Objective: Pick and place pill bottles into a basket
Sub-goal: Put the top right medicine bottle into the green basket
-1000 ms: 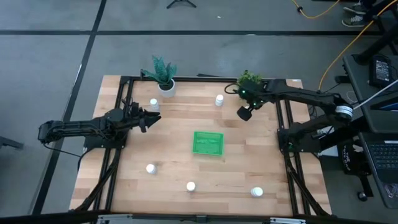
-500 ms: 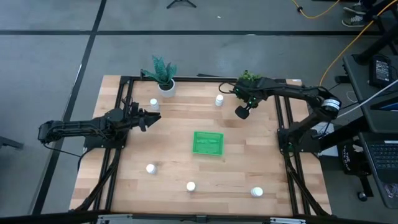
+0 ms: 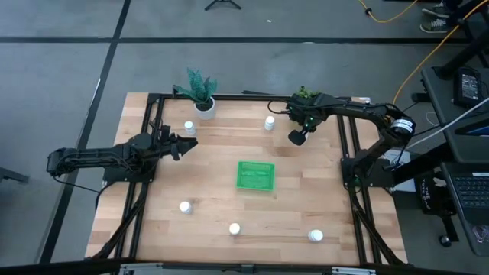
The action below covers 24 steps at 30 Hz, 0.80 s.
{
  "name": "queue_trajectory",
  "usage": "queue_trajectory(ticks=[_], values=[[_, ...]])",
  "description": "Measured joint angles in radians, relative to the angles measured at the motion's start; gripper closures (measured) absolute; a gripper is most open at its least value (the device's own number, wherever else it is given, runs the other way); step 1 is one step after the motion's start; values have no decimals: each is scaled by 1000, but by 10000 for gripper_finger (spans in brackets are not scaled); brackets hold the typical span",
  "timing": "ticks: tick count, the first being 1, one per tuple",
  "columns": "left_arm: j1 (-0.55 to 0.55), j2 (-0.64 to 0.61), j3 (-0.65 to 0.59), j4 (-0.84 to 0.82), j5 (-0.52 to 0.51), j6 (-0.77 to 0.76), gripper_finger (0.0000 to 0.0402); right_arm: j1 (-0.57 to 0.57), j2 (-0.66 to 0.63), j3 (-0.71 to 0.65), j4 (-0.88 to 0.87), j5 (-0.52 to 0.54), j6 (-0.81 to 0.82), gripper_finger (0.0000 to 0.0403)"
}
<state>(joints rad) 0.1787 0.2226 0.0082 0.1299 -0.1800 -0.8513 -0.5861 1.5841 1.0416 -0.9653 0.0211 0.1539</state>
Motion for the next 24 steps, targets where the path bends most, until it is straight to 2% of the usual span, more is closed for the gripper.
queue_trajectory(ticks=[19, 24], values=[[0, 0, 0, 0, -9, 0, 190, 0, -1, 0, -26, -49, 24, 247], [0, 0, 0, 0, -9, 0, 190, 6, -2, 0, -26, -53, 24, 255]])
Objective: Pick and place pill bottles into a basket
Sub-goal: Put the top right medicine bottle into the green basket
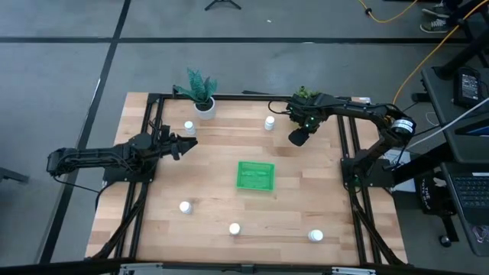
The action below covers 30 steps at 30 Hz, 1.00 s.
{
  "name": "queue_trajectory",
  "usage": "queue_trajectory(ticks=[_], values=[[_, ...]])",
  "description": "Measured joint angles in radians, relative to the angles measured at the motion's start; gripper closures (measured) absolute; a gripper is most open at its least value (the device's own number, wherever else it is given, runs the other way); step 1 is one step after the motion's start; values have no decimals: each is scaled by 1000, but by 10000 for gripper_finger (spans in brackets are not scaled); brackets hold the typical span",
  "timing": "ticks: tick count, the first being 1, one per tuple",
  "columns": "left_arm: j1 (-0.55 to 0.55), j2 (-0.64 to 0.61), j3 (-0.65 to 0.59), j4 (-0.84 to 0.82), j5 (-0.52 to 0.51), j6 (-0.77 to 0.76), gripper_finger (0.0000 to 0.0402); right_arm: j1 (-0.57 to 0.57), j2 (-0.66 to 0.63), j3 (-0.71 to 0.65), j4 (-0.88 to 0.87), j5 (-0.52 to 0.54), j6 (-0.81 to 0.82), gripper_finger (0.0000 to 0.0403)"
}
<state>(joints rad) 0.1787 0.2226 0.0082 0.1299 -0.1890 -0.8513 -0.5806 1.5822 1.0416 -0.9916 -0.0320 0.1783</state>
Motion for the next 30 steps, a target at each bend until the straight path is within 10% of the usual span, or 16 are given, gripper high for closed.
queue_trajectory(ticks=[16, 30], values=[[0, 0, 0, -10, 8, 55, 190, 192, -62, 49, -2, -63, 42, 255], [0, 0, 0, -11, 0, 158, 190, 415, -92, 461, -18, -31, 69, 255]])
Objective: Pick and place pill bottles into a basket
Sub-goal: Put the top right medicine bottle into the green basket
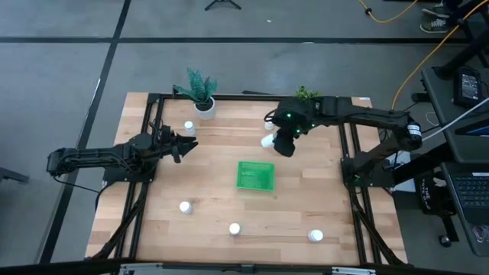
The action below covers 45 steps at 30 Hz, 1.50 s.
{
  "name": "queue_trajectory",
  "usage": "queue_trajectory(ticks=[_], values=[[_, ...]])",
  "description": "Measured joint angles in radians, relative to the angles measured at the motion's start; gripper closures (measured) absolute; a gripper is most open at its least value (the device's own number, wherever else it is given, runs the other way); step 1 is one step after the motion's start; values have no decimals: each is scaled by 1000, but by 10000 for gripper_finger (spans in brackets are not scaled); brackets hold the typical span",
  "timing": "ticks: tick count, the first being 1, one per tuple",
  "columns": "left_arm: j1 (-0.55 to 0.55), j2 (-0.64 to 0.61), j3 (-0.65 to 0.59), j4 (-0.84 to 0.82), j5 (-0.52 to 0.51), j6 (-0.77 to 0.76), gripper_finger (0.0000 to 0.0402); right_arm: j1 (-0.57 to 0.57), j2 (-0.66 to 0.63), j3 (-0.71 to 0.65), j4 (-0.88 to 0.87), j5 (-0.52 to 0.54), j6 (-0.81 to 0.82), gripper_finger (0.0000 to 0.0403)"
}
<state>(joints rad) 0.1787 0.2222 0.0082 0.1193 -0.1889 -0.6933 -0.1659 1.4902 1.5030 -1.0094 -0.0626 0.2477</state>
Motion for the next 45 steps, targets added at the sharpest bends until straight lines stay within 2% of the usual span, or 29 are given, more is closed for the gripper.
queue_trajectory(ticks=[8, 12, 16, 28, 37, 45], values=[[0, 0, 0, 0, 4, 8, 190, 145, 33, 169, -36, 73, 127, 255], [0, 0, 0, -5, 7, 8, 190, 214, 131, 233, -110, 92, 168, 255], [0, 0, 0, -9, 4, 9, 190, 249, 236, 252, -185, 93, 137, 255], [0, 0, 0, -12, -79, -16, 190, 262, 392, 240, -180, 68, -7, 255], [0, 0, 0, -12, -67, 28, 190, 252, 478, 240, -143, 69, -16, 255], [0, 0, 0, -14, 12, 53, 190, 215, 519, 239, -135, 99, 6, 255]])
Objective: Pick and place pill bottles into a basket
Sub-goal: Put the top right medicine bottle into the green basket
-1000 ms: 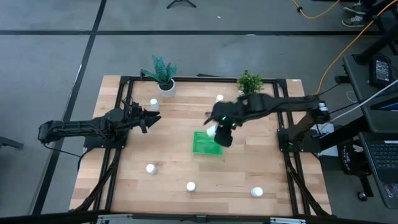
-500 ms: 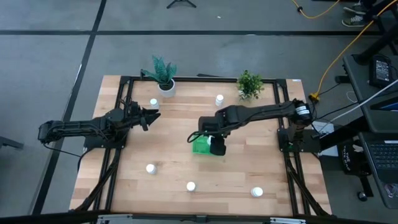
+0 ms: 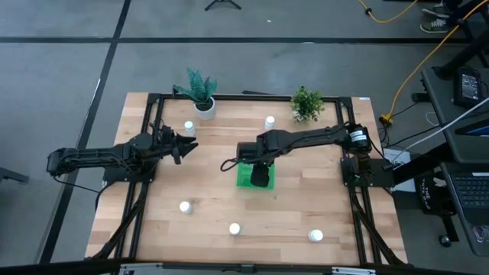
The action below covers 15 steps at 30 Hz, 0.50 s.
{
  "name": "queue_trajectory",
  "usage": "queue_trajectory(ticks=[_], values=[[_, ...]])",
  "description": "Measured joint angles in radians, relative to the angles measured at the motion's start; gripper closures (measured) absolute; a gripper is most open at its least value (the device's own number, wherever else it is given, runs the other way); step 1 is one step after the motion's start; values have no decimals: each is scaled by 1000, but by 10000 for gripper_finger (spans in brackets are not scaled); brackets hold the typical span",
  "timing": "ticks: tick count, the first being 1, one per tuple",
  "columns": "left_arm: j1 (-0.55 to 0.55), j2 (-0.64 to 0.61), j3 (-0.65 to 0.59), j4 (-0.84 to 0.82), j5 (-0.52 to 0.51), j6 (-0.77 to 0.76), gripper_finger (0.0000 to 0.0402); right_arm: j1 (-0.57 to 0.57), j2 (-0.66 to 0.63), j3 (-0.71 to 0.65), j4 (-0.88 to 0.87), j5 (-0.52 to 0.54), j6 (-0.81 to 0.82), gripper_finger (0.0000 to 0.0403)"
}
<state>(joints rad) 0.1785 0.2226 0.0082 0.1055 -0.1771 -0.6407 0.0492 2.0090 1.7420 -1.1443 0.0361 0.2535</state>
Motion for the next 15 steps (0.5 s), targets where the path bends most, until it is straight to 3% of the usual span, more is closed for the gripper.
queue_trajectory(ticks=[15], values=[[0, 0, 0, 0, 15, 0, 190, 0, -4, -154, 2, -3, 43, 255]])
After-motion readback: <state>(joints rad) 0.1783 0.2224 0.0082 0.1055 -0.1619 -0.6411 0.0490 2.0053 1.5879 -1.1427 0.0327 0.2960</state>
